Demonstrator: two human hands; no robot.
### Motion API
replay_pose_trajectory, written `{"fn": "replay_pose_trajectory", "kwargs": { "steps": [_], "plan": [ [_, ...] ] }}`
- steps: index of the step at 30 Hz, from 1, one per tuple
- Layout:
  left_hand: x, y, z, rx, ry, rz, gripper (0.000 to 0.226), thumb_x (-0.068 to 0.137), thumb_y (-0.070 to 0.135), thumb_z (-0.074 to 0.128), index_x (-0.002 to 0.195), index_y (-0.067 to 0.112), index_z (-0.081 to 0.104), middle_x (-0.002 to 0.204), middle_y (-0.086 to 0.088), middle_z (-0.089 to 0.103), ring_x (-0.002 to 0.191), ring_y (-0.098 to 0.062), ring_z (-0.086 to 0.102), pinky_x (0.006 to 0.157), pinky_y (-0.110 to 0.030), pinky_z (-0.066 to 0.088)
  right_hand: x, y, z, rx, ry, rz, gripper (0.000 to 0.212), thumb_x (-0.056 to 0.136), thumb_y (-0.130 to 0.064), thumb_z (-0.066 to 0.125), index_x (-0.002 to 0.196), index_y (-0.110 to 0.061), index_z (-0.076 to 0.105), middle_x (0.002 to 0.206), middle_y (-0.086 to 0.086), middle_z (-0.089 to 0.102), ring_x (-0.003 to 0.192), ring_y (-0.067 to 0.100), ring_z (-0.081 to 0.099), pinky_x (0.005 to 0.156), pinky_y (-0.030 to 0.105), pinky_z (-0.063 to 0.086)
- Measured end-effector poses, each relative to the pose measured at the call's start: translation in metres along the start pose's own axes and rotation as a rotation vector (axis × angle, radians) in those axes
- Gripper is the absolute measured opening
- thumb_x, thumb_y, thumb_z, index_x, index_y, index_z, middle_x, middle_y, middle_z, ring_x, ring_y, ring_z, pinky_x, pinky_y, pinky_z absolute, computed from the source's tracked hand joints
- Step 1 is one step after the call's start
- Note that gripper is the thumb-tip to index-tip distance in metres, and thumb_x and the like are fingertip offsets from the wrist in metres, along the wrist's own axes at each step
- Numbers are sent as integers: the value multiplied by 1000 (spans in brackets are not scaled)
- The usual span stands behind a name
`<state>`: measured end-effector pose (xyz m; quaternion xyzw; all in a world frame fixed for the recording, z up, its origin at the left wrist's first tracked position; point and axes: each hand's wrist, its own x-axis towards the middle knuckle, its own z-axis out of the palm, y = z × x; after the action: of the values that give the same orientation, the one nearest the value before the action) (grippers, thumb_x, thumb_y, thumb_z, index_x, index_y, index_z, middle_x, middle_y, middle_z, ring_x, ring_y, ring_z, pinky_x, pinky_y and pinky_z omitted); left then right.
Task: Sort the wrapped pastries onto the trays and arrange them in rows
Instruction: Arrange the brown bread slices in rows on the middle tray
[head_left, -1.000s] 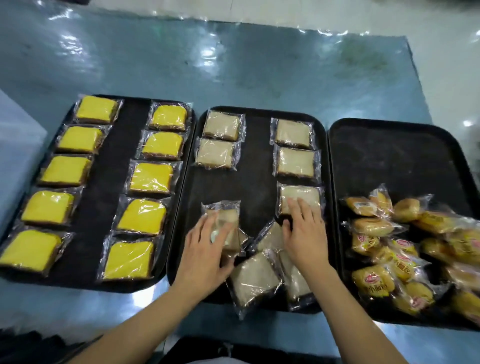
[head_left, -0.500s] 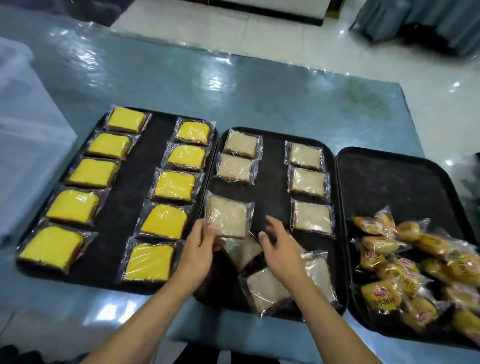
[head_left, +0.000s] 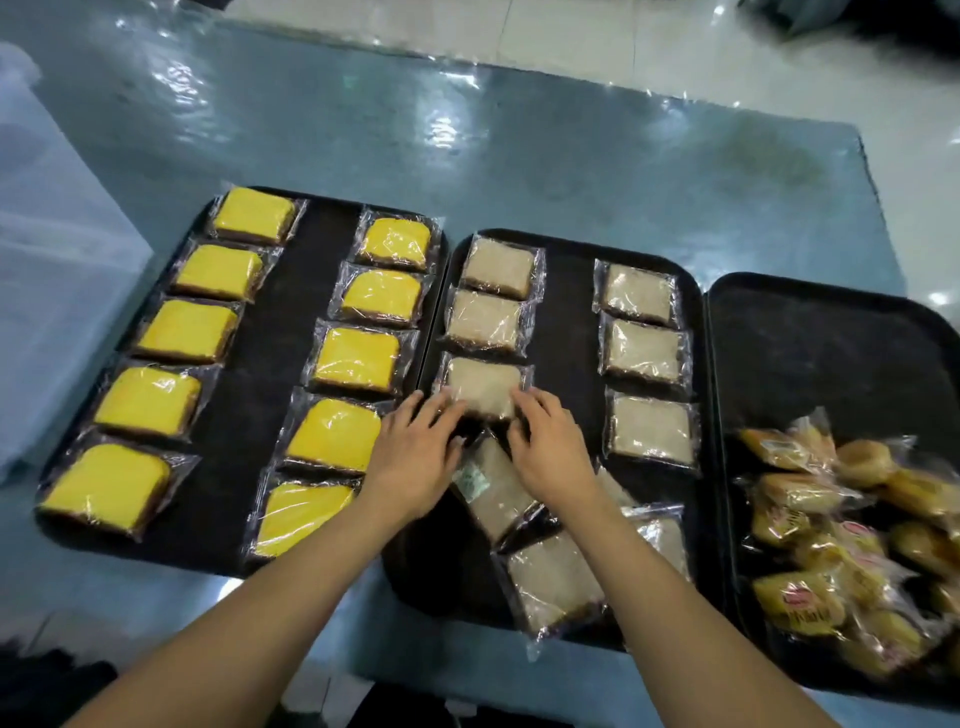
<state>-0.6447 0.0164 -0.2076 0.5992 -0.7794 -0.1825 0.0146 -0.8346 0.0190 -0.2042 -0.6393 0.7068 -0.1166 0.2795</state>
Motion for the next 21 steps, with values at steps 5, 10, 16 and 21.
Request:
{"fn": "replay_pose_trajectory", "kwargs": {
  "steps": [5,10,16,21],
  "plan": [
    [3,-4,12,117,-109,16,56,104,47,29,158,33,19,167,8,15,152,-32,12,122,-46,11,-1,10,4,-138,-119,-55,54,101,-28,46,155,-31,38,161,4,37,138,32,45,115,46,35],
    [-4,4,2,68,-15,29,53,97,28,47,150,27,37,157,1,36,142,-33,31,116,-48,28,-14,11,-11,-197,36,-19,39,98,-28,49,135,-21,58,134,4,58,119,29,54,101,44,41],
    [-83,16,28,36,-59,163,61,91,39,52,150,28,39,156,1,38,138,-27,38,116,-43,30,-63,20,1,-438,-142,28,37,97,-41,45,117,-18,66,123,4,58,122,27,49,114,42,28],
    [-93,12,33,-21,-209,63,94,82,72,48,158,34,9,168,10,1,152,-23,13,123,-39,13,-67,5,-1,-219,-82,101,20,99,-35,53,104,-19,63,106,3,66,107,25,58,100,39,42]
  ]
}}
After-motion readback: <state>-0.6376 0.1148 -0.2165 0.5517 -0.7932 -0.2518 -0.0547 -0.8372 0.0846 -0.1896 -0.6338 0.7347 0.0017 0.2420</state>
